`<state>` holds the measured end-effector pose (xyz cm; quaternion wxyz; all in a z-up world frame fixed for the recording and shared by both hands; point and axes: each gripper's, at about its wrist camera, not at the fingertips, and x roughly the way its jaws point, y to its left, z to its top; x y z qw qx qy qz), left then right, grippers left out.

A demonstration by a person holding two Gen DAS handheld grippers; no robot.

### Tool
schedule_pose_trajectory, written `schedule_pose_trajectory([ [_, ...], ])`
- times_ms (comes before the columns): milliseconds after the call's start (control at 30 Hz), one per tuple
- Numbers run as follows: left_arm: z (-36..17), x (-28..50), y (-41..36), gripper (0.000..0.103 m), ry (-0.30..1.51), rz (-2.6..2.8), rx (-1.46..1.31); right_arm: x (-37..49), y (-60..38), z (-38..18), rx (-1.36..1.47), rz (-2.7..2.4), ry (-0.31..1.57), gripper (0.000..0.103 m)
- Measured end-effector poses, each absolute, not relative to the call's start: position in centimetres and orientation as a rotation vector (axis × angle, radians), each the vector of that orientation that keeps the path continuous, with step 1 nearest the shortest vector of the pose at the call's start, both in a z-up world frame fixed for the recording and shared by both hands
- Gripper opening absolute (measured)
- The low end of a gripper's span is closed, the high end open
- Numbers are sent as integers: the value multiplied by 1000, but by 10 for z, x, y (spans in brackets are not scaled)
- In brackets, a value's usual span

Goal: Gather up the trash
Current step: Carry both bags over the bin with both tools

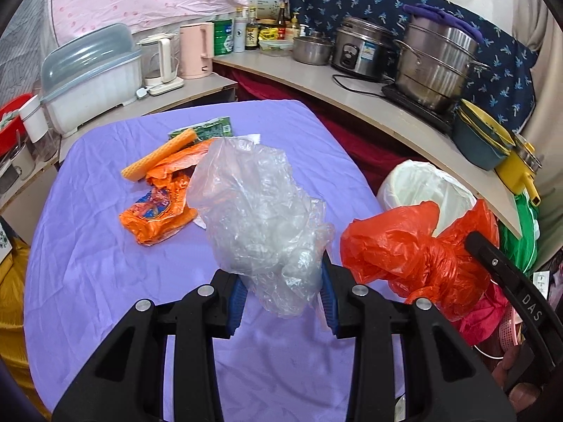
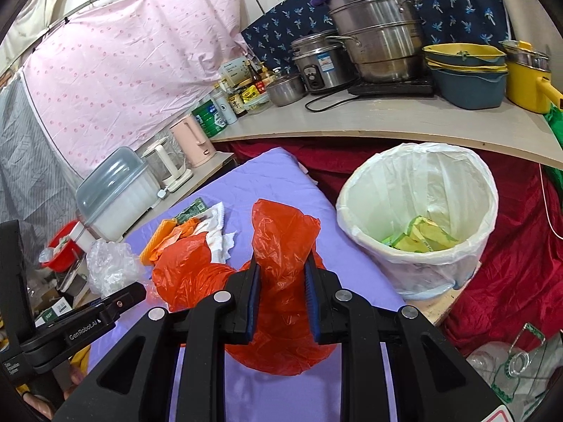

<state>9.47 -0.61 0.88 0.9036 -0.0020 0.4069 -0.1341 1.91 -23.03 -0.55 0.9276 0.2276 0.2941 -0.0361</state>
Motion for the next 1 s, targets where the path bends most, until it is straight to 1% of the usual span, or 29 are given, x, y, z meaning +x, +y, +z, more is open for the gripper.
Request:
schedule_pose_trajectory([
  [533, 12, 92, -79, 35, 844, -394, 71, -4, -294, -9, 533, -185, 553, 21],
  [1000, 11, 110, -171, 35, 872, -582, 109, -26, -381, -9, 590, -381, 471, 21],
])
